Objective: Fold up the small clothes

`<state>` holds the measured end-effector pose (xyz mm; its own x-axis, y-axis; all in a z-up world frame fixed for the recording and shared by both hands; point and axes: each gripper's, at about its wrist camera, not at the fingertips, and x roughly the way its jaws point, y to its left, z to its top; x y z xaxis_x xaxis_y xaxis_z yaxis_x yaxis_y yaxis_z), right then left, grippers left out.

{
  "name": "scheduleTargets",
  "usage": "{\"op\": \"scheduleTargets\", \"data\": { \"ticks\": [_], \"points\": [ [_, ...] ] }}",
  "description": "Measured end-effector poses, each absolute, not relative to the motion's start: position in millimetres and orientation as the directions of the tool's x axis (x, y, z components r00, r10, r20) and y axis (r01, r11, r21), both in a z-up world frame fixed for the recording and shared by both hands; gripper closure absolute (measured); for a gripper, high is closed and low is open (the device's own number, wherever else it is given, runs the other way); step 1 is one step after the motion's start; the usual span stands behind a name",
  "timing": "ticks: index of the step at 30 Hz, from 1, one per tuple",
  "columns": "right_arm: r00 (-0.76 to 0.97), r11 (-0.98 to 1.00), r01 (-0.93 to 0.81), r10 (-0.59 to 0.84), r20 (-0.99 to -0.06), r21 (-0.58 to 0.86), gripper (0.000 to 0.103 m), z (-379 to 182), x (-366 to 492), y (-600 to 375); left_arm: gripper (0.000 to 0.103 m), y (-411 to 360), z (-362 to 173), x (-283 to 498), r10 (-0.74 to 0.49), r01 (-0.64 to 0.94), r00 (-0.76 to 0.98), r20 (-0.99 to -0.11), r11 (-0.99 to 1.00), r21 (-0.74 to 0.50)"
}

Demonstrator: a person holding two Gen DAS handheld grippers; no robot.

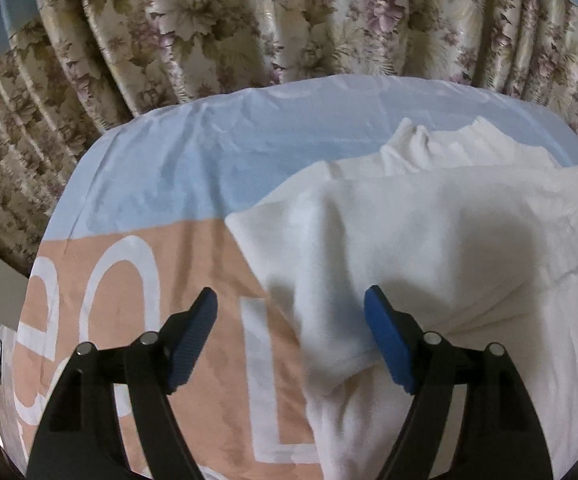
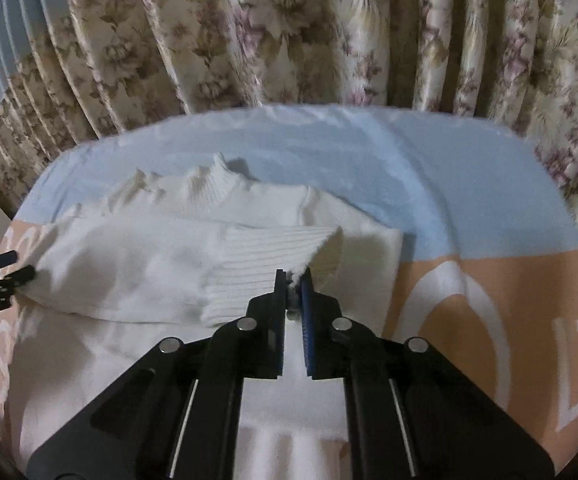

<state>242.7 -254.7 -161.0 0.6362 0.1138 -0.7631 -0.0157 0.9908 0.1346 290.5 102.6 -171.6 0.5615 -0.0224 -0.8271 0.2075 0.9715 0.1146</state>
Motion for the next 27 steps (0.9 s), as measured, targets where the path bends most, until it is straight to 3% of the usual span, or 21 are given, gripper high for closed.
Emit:
{"op": "scheduleTargets", "data": {
  "ticks": [4,7,11,13,17,19,21,23,25,27],
  "points": [
    [0.654,0.991,0.043,0.068,-0.754,0.126,0.096,-148.2,214.7,-272.5,0.026,99.1,-169.5,285.0,-0.058,0.227,0.555,-0.830,0.970,0.084],
    [0.601,0.984,0.093,0.065,-0.797,0.150,0.096,-171.0,217.2,-293.8,0.029,98.0,-180.7,287.8,-0.070,0.232,0.524,-0.849,0.971,0.063],
    [0.606,0.989,0.065,0.067,-0.792,0.133,0.096,-188.4,222.2,-290.4,0.069,99.1,-187.6,286.6,-0.130,0.247,0.503,-0.855,0.969,-0.002],
    [0.623,0.992,0.050,0.059,-0.780,0.115,0.095,-187.5,223.3,-286.0,0.081,100.7,-183.4,282.3,-0.112,0.231,0.527,-0.843,0.973,0.016],
    [0.668,0.993,0.012,0.076,-0.740,0.114,0.096,-177.5,227.4,-279.3,0.084,110.1,-182.4,272.8,-0.109,0.195,0.556,-0.824,0.981,0.002],
    [0.674,0.995,0.001,0.075,-0.735,0.103,0.096,-174.3,231.0,-276.2,0.083,112.8,-185.1,271.0,-0.111,0.194,0.552,-0.826,0.981,-0.003],
    [0.638,0.996,0.016,0.055,-0.768,0.085,0.095,-180.8,238.2,-275.9,0.075,112.4,-184.2,271.3,-0.088,0.185,0.558,-0.825,0.983,0.020],
    [0.611,0.993,0.052,0.054,-0.790,0.108,0.094,-191.5,240.1,-281.3,0.054,112.1,-182.7,273.1,-0.050,0.166,0.566,-0.823,0.985,0.054],
    [0.609,0.991,0.072,0.048,-0.792,0.115,0.085,-192.7,236.7,-284.1,0.040,115.8,-181.2,273.3,-0.015,0.150,0.570,-0.821,0.985,0.086],
    [0.615,0.987,0.093,0.044,-0.788,0.128,0.080,-188.1,229.6,-289.7,0.034,121.4,-175.1,268.9,0.017,0.127,0.576,-0.817,0.986,0.110]
  ]
}}
